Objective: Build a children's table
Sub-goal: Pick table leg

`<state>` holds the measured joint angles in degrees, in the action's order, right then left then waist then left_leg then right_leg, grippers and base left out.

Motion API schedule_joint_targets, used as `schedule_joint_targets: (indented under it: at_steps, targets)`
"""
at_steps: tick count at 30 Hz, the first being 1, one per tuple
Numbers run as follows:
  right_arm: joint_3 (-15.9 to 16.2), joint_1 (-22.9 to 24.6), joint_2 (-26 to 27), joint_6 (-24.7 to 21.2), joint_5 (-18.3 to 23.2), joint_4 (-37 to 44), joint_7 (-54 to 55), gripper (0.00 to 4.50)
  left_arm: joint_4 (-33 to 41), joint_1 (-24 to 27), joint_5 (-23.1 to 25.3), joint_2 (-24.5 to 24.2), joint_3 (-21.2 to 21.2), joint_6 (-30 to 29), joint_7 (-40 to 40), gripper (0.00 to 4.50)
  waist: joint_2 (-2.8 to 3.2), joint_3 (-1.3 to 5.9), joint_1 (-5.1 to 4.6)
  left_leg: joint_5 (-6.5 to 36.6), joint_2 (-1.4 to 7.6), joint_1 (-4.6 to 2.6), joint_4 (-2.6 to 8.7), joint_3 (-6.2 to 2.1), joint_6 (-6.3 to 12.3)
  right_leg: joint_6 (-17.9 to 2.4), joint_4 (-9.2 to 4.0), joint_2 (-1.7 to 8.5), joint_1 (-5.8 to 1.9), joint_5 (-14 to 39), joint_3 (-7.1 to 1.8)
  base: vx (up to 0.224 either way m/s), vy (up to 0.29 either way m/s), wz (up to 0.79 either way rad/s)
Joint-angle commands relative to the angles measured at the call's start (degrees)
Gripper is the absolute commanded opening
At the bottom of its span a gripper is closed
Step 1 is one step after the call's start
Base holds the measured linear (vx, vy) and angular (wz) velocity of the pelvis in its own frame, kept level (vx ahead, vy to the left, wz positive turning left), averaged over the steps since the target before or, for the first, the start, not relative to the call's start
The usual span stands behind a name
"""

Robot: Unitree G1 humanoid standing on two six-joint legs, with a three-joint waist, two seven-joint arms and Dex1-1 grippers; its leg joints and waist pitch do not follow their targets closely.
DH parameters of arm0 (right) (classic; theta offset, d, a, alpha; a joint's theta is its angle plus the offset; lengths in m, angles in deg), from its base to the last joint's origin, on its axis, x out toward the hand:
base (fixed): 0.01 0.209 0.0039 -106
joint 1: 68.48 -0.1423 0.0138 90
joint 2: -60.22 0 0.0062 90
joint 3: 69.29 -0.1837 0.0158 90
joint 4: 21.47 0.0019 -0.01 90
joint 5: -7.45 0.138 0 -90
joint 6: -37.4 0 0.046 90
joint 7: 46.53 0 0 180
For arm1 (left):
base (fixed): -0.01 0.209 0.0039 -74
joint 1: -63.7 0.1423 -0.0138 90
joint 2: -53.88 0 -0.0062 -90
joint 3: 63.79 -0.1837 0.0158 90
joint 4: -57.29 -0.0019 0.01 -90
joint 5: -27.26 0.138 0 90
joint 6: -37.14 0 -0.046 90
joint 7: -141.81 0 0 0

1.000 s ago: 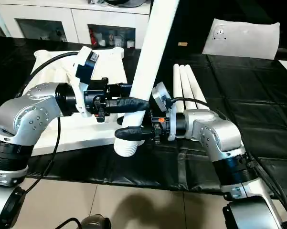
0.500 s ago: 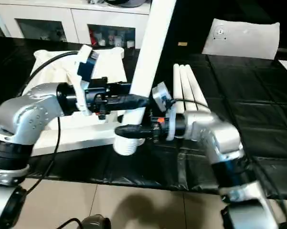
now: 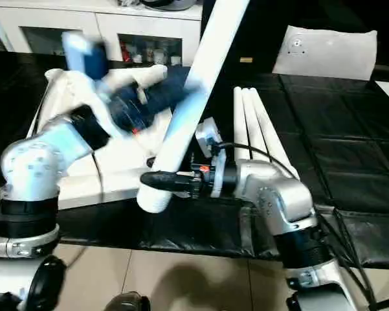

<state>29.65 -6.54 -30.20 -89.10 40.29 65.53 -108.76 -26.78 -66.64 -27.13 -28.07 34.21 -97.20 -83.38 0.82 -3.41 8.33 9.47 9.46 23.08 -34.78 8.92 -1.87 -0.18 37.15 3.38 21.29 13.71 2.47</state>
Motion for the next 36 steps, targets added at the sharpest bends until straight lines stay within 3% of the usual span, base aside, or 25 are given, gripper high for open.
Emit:
schedule_joint_targets:
  at_steps: [1, 5, 6, 7, 8, 9, 10, 13, 14, 17, 21, 24, 26, 31, 36]
  targets:
    - [-1.12, 0.07, -0.04, 0.66, -0.32, 0.28, 0.52, 1.93, 0.82, -0.12, -0.91, -0.01, 0.53, 0.19, 0.59, 3.80, 0.55, 4.49, 0.02, 8.25, 3.23, -1.62, 3.66, -1.00, -0.75, -14.40, -3.95, 4.63, -2.44, -2.60, -2.24, 0.000, 0.000, 0.00]
    - [-1.12, 0.07, -0.04, 0.66, -0.32, 0.28, 0.52, 1.93, 0.82, -0.12, -0.91, -0.01, 0.53, 0.19, 0.59, 3.80, 0.59, 4.44, 0.00, 8.38, 3.27, -1.67, 3.75, -1.02, -0.88, -13.58, -4.01, 4.64, -2.39, -2.08, -2.26, 0.000, 0.000, 0.00]
    - [-1.56, 0.20, 0.53, 0.90, -0.21, 0.23, 1.37, 1.93, 1.26, -0.09, -2.07, 0.61, 1.52, 0.63, 1.46, 3.80, 0.82, 4.44, 0.01, 8.74, 3.27, -1.70, 3.77, -1.06, -1.13, -13.42, -4.02, 4.65, -2.37, -1.60, -2.26, 0.000, 0.000, 0.00]
    - [-3.05, 0.51, 2.80, 3.94, -1.74, -0.47, 5.81, 1.93, 1.20, 0.47, 0.20, 0.67, 4.06, 3.67, 4.99, 3.98, 1.14, 4.48, 0.06, 9.05, 3.41, -1.59, 3.84, -1.21, -1.64, -13.60, -3.95, 4.87, -2.24, -1.70, -2.27, 0.000, 0.000, 0.00]
    - [-3.05, 0.51, 2.80, 3.94, -1.74, -0.47, 5.81, 1.93, 1.20, 0.47, 0.20, 0.67, 4.06, 3.67, 4.99, 4.08, 0.98, 4.44, -0.08, 9.64, 3.50, -1.62, 3.93, -1.22, -1.99, -13.58, -4.08, 4.88, -2.17, -1.64, -2.27, 0.000, 0.000, 0.00]
    - [-3.72, 0.74, 4.34, 7.34, -4.15, -1.17, 9.75, 1.93, 0.55, 0.94, 3.70, 0.22, 5.60, 5.54, 8.79, 4.14, 0.73, 4.51, -0.22, 10.04, 3.31, -1.70, 3.95, -1.21, -2.18, -13.55, -4.02, 4.73, -2.38, -1.75, -2.16, 0.000, 0.000, 0.00]
    - [-4.08, 1.00, 5.84, 11.19, -7.09, -1.95, 14.01, 1.93, -0.25, 1.78, 10.19, -1.31, 5.70, 7.12, 13.08, 4.17, 0.89, 4.32, -0.41, 10.03, 3.40, -1.57, 4.08, -1.24, -2.66, -12.65, -4.12, 4.74, -2.13, -1.45, -2.27, 0.000, 0.000, 0.00]
    - [-3.42, 1.19, 6.40, 13.04, -9.17, -2.18, 16.24, 1.93, -0.35, 2.81, 17.99, -3.91, 1.35, 6.86, 16.26, 4.48, 0.84, 4.35, -0.58, 10.38, 3.38, -1.83, 4.28, -1.22, -2.95, -9.31, -4.49, 4.64, -2.14, 1.21, -2.49, 0.000, 0.000, 0.00]
    - [-3.23, 1.24, 6.54, 13.36, -9.56, -2.22, 16.61, 1.93, -0.09, 2.91, 18.84, -4.21, 0.47, 6.67, 16.64, 4.48, 0.99, 4.42, -0.50, 10.07, 3.30, -1.82, 4.24, -1.22, -3.03, -9.14, -4.37, 4.64, -2.16, 1.16, -2.45, 0.000, 0.000, 0.00]
    - [-2.23, 1.46, 6.94, 14.64, -11.08, -2.64, 18.59, 1.93, 1.66, 3.29, 19.68, -4.89, -2.49, 5.96, 18.00, 4.50, 1.36, 4.62, -0.14, 9.72, 3.50, -1.99, 4.21, -1.30, -3.34, -9.90, -4.05, 4.54, -1.79, -1.32, -2.34, 0.000, 0.000, 0.00]
    - [-1.44, 1.71, 7.70, 16.79, -13.73, -3.67, 20.75, 1.93, 2.60, 3.68, 22.17, -5.55, -6.00, 5.56, 20.02, 4.50, 1.15, 4.42, -0.24, 11.01, 3.34, -1.73, 4.41, -1.25, -3.51, -10.77, -4.07, 4.60, -1.90, -1.44, -2.37, 0.000, 0.000, 0.00]
    - [-0.39, 1.91, 8.03, 18.47, -15.59, -4.24, 21.61, 1.93, 2.92, 4.12, 25.65, -5.71, -8.70, 5.75, 20.32, 4.50, 0.70, 4.31, -0.50, 10.95, 3.20, -1.63, 4.36, -1.09, -3.22, -9.98, -4.44, 4.67, -2.06, 0.32, -2.51, 0.000, 0.000, 0.00]
    - [0.04, 2.01, 8.12, 19.18, -16.49, -4.66, 22.23, 1.93, 4.33, 4.51, 26.68, -5.59, -10.16, 5.86, 19.38, 4.50, 0.74, 4.26, -0.49, 10.32, 3.25, -1.59, 4.37, -1.09, -2.99, -9.85, -4.43, 4.65, -2.00, 0.77, -2.51, 0.000, 0.000, 0.00]
    - [0.15, 1.61, 8.54, 20.12, -17.75, -5.50, 24.09, 1.93, 7.94, 5.49, 23.83, -6.13, -10.57, 4.85, 19.25, 4.50, 1.04, 4.38, -0.75, 9.78, 3.20, -1.65, 4.20, -1.08, -2.74, -10.71, -4.10, 4.37, -1.84, -1.68, -2.43, 0.000, 0.000, 0.00]
    - [-1.62, 2.19, 9.78, 21.32, -18.98, -5.02, 28.42, 1.93, 5.57, 7.78, 27.68, -6.31, -7.87, 6.77, 22.56, 4.50, 1.49, 4.24, -0.90, 12.07, 3.26, -1.85, 4.39, -1.12, -3.43, -10.59, -4.36, 4.30, -1.61, 0.62, -2.51, 0.000, 0.000, 0.00]
